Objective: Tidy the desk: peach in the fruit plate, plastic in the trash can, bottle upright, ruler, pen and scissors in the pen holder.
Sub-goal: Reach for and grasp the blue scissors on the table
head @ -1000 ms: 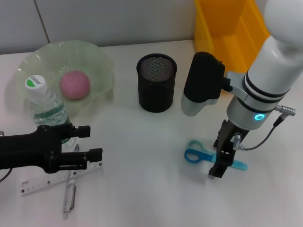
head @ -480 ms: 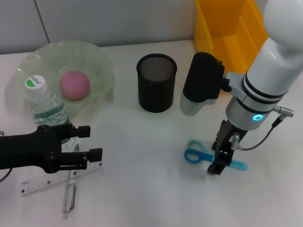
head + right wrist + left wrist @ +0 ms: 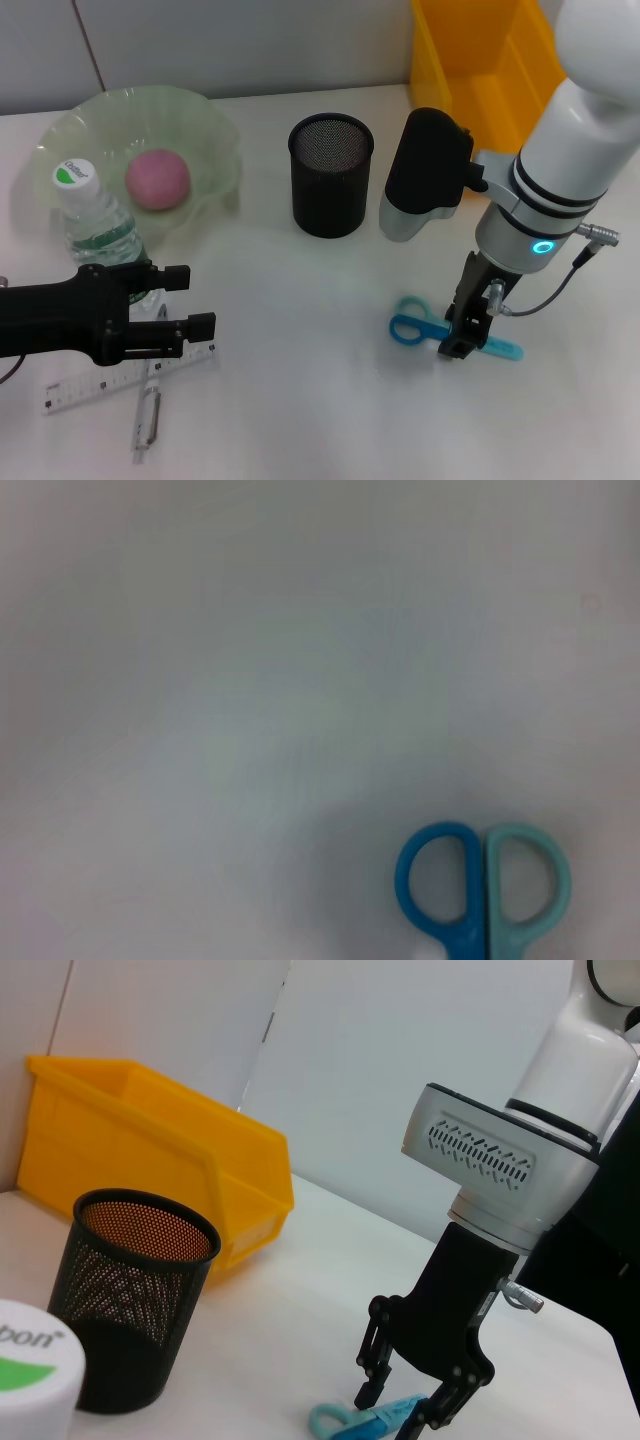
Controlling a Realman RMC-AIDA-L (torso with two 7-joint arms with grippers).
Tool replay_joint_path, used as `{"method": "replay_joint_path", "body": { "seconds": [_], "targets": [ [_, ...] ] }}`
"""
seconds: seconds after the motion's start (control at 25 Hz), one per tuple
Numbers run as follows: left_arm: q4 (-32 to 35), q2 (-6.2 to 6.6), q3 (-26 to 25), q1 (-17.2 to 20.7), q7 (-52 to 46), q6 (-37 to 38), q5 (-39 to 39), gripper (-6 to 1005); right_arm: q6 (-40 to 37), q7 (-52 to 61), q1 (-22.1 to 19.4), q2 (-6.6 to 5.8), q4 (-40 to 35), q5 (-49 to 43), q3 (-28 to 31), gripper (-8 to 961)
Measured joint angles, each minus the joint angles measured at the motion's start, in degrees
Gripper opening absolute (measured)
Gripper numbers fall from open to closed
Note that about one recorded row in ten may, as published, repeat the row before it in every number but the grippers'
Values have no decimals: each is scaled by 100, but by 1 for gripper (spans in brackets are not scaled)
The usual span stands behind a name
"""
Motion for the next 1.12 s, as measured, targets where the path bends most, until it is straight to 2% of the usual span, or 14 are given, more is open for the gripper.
{"method": "replay_joint_path", "body": {
  "seconds": [0.04, 1.12],
  "targets": [
    [0, 0, 0, -2, 0, 0, 0, 847, 2, 2, 2, 0, 0, 0, 0, 422],
    [0, 9, 0, -30, -1, 0, -18, 846, 28, 44, 26, 0, 43, -2, -71, 335]
  ]
}}
